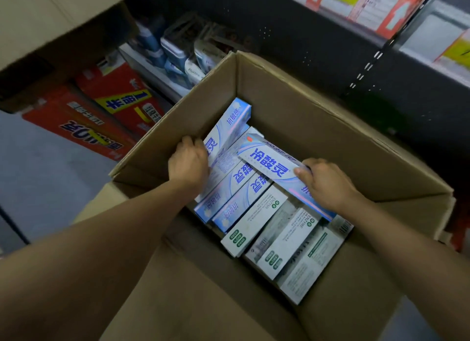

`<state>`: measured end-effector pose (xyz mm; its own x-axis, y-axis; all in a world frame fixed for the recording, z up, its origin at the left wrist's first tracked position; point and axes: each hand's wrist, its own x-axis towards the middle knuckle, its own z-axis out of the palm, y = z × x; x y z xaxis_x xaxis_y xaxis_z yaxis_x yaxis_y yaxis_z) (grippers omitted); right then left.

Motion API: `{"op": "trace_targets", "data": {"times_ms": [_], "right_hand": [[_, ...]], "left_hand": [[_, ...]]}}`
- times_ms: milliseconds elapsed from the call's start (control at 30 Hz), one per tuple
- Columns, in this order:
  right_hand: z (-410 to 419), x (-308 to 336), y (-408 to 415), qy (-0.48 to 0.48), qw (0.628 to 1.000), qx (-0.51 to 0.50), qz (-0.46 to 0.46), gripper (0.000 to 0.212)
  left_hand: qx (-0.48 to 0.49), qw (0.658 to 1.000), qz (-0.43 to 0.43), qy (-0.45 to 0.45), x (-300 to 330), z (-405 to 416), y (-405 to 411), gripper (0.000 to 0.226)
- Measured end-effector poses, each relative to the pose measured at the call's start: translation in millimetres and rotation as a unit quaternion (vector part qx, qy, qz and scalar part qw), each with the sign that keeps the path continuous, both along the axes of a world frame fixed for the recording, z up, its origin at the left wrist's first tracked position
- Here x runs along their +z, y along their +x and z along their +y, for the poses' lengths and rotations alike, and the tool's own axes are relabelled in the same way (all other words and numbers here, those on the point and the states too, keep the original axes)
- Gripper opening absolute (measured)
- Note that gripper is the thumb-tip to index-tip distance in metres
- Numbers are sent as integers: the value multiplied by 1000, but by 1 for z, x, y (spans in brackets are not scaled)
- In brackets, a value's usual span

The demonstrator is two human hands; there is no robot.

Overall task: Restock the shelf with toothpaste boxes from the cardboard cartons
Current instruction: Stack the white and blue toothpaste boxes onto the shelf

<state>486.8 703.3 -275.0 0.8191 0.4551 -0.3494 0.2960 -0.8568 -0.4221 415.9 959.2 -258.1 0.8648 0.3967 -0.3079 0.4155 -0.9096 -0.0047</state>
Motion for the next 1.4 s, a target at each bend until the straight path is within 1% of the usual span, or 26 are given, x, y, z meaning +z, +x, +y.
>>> {"op": "trace_targets", "data": {"times_ms": [100,133,167,233,333,400,467,533,633,800,900,1033,1133,1233,1400], "right_hand": [[-2,0,0,-11,1000,6,-3,36],[-2,2,0,-13,1000,6,-3,36],[-2,4,0,-16,1000,6,-2,36],[-4,9,0,-16,1000,-1,0,36],[-7,17,-3,-19,1000,-10,1,32],[-10,20,-5,-28,1000,-9,-3,30],[-13,19,-8,-35,999,-7,-4,30],[-16,19,-10,-35,999,-7,-14,30],[-18,22,-14,-34,999,-12,-18,31],[-18,33,-22,-31,999,-14,-13,33],[-16,53,-27,-27,999,-20,-20,37],[-13,97,-35,-14,999,-22,-42,36],[-12,139,-40,-14,997,-18,-68,35],[-8,188,-44,-17,995,-24,-90,37],[2,266,-48,-4,993,-32,-116,34]], "left_hand": [[-20,1000,10,22,-5,-2,0,44],[-14,1000,17,16,-5,-2,0,46],[10,1000,26,-11,-4,0,0,47],[70,991,55,-97,2,5,0,49],[82,972,128,-178,11,12,-4,51],[102,961,149,-210,13,16,-8,50],[122,953,132,-245,12,15,-9,46],[118,952,97,-267,6,12,-6,47],[118,953,53,-272,-2,4,-4,47],[123,955,45,-267,8,2,-7,43],[114,958,25,-261,31,5,-11,39],[75,964,19,-254,73,9,-25,33],[54,961,-2,-271,117,11,-32,33],[32,962,-4,-271,164,17,-34,42],[-19,964,-18,-265,237,42,-36,37]]}}
